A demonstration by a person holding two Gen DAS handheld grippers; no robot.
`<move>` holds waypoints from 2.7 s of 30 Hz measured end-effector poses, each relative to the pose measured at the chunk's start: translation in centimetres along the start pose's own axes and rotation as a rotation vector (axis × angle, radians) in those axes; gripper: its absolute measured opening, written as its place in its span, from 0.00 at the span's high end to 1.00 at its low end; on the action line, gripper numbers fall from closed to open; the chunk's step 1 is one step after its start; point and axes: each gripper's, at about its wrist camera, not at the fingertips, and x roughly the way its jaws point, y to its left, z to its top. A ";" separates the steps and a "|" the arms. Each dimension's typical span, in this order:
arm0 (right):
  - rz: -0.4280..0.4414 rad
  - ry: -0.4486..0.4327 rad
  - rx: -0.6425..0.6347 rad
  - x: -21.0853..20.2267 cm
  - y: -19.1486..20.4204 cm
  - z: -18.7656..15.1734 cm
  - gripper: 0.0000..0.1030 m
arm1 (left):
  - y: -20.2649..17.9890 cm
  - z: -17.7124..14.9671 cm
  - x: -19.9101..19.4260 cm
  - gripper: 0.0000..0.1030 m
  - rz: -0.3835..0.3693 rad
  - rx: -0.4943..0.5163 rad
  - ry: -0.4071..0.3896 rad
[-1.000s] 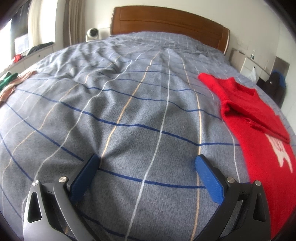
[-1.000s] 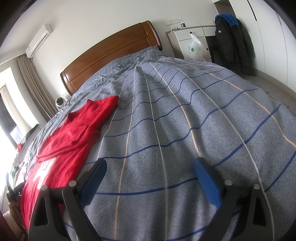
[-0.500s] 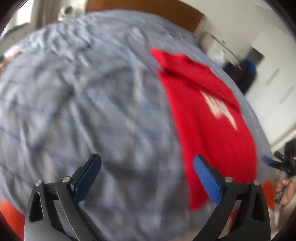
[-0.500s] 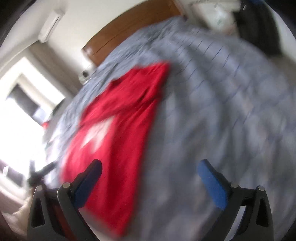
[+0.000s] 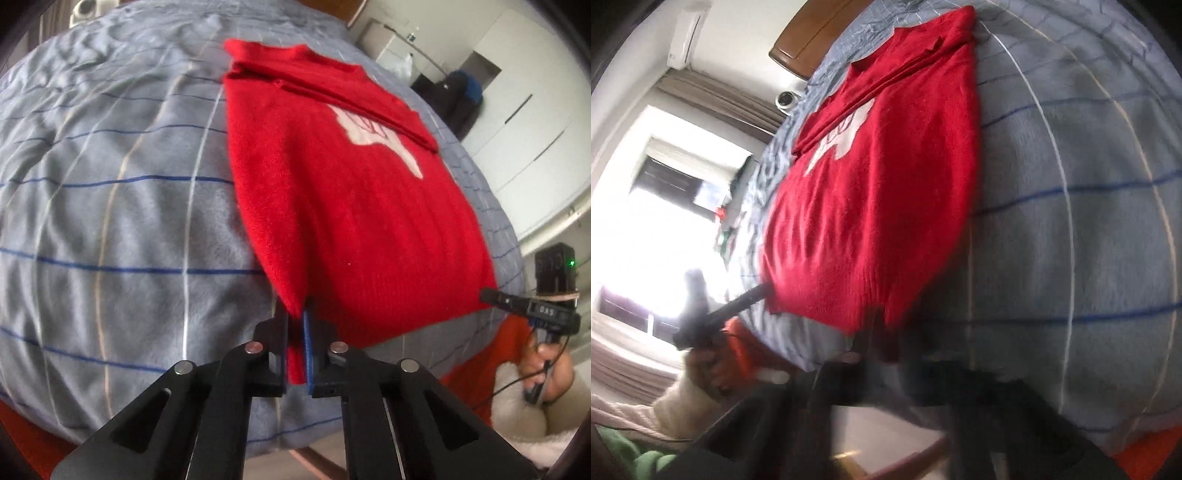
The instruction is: Fold small clothes
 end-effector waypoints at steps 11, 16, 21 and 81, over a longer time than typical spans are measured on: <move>-0.049 -0.062 -0.050 -5.3 1.0 -2.4 0.96 | -1.3 -3.2 -3.7 0.98 -0.018 0.045 -0.013; -0.023 -0.066 -0.016 -7.0 1.2 -3.6 0.96 | -1.1 -4.3 -4.8 0.98 -0.035 0.061 0.036; 0.024 -0.110 0.000 -7.4 1.4 -1.6 0.96 | -0.4 1.8 -5.6 0.97 -0.079 0.005 -0.039; -0.160 -0.347 -0.162 0.0 -2.9 7.8 0.32 | -1.1 24.1 1.0 0.08 0.485 0.074 -0.230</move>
